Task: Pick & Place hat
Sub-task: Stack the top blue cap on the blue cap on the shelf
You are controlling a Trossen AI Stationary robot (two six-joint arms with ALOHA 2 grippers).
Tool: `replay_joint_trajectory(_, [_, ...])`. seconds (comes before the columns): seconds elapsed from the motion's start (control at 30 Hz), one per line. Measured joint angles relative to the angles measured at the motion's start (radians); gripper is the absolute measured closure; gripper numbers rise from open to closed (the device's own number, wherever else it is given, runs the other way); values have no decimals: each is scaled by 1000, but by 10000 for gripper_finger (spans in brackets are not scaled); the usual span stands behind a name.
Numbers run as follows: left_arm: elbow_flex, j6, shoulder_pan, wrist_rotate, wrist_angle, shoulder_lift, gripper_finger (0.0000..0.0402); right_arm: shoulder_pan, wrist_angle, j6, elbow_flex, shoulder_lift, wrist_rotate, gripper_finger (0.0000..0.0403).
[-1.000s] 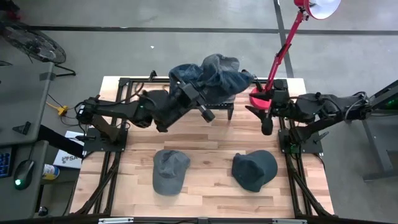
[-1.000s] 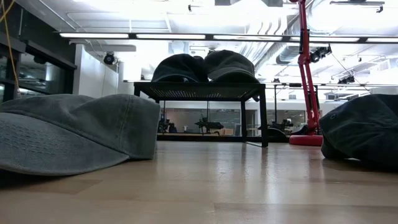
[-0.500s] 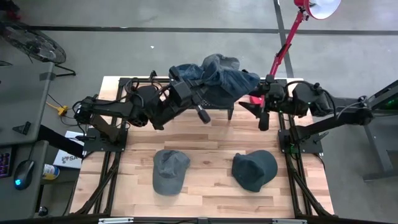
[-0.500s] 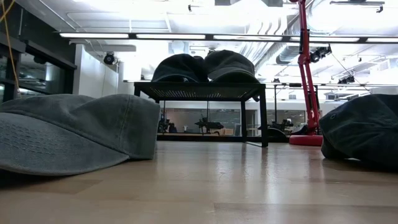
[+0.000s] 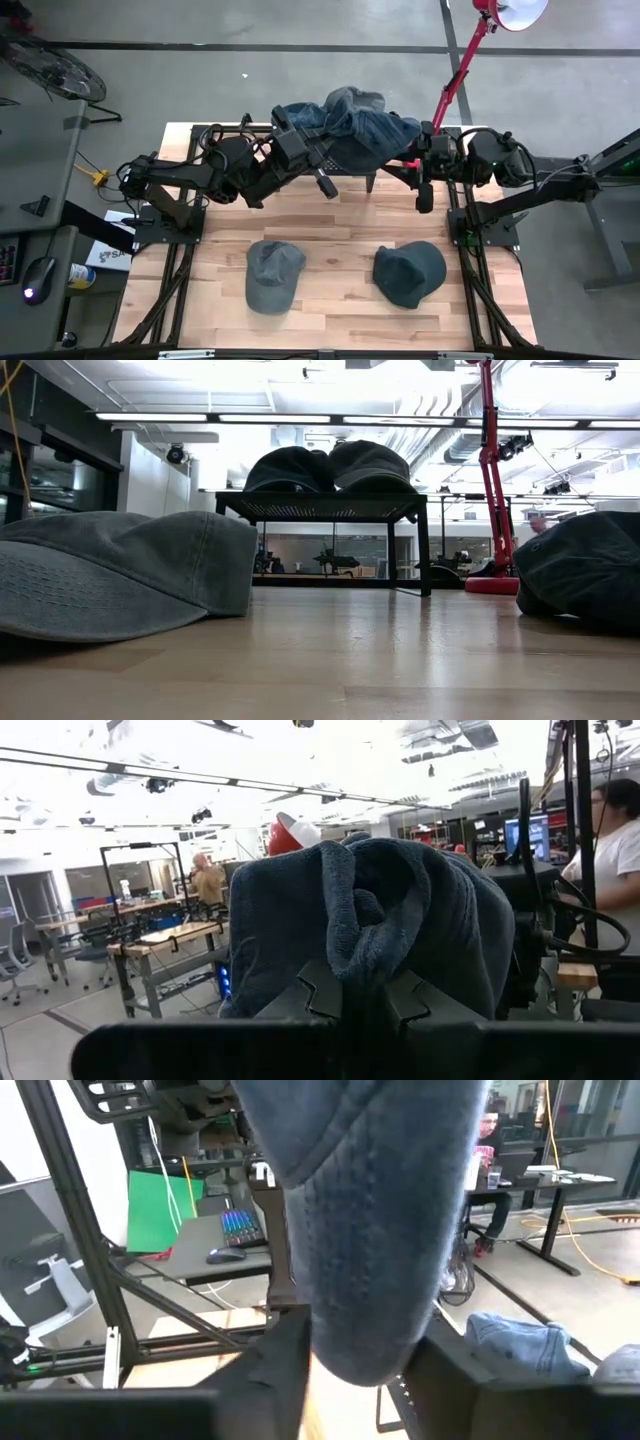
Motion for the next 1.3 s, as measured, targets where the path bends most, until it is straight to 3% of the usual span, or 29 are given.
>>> replay_joint_trajectory(0.23, [0, 0, 1, -8, 2, 0, 391, 2, 6, -56, 0, 0, -63, 390])
replay_joint_trajectory(0.87, [1, 16, 1, -17, -40, 0, 367, 1, 42, -67, 2, -14, -112, 397])
replay_joint_trajectory(0.97, [1, 27, 1, -20, -68, 0, 344, 1, 25, -59, 3, -15, -111, 397])
replay_joint_trajectory(1.1, [0, 27, -2, -30, -134, -8, 284, 0, -11, -52, 5, -26, -98, 397])
replay_joint_trajectory(1.3, [-3, 39, -63, -217, -298, -60, 200, -2, -66, -46, 7, -74, -88, 397])
